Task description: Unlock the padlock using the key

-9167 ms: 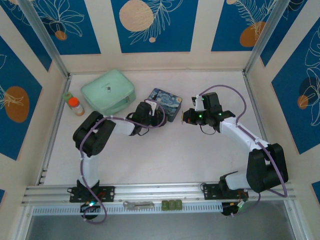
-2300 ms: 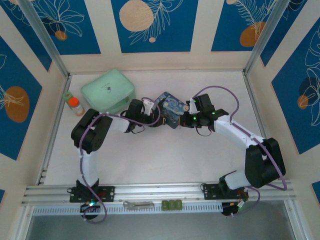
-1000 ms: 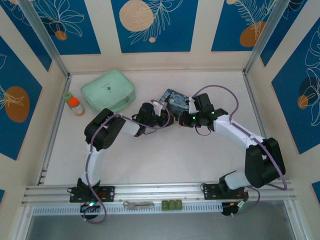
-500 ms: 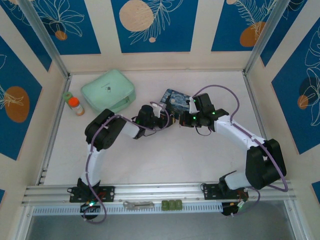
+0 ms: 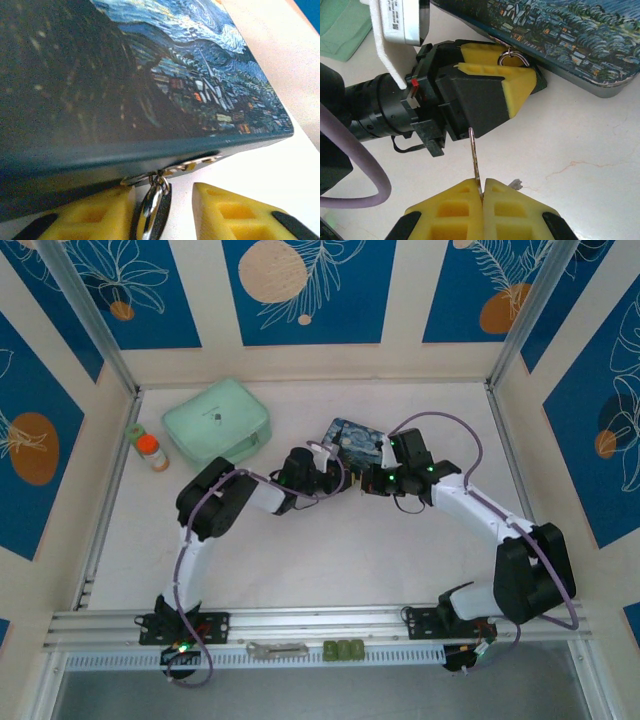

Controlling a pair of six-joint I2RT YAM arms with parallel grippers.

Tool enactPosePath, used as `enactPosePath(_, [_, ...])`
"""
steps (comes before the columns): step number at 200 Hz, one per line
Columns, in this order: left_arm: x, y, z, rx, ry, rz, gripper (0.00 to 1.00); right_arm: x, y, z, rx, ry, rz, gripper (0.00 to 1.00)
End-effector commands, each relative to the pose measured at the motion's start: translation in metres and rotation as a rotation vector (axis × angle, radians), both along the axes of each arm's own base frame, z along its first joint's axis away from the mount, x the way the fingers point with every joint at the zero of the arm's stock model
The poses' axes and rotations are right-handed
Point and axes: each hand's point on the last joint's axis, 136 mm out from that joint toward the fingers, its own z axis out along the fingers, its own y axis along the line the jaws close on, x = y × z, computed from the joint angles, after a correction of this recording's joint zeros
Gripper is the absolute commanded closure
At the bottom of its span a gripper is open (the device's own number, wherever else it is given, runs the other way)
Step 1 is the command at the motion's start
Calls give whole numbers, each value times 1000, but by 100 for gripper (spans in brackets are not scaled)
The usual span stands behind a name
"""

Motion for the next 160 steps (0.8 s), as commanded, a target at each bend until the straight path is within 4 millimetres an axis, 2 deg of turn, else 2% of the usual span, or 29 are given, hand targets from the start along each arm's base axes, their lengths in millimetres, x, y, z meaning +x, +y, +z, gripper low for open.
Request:
enactPosePath(1, [-21, 2, -50, 115, 108, -20, 68, -7, -5, -1, 9, 11, -5, 100])
enactPosePath(14, [-23, 3, -50, 115, 109, -20, 73, -7, -6, -2, 11, 10, -6, 100])
enactPosePath(49, [-24, 3, -36, 89, 114, -13, 100, -6, -13, -2, 46, -2, 8, 100])
enactPosePath(102, [-36, -11, 17, -68, 257, -62, 100, -27, -10, 5, 246, -64, 193, 100])
enactPosePath(131, [-45, -9, 42, -126, 298, -71, 100, -31, -14, 7, 316, -172, 212, 100])
enactPosePath(160, [-52, -10, 68, -229, 351, -88, 100, -35, -7, 14, 400, -161, 268, 100])
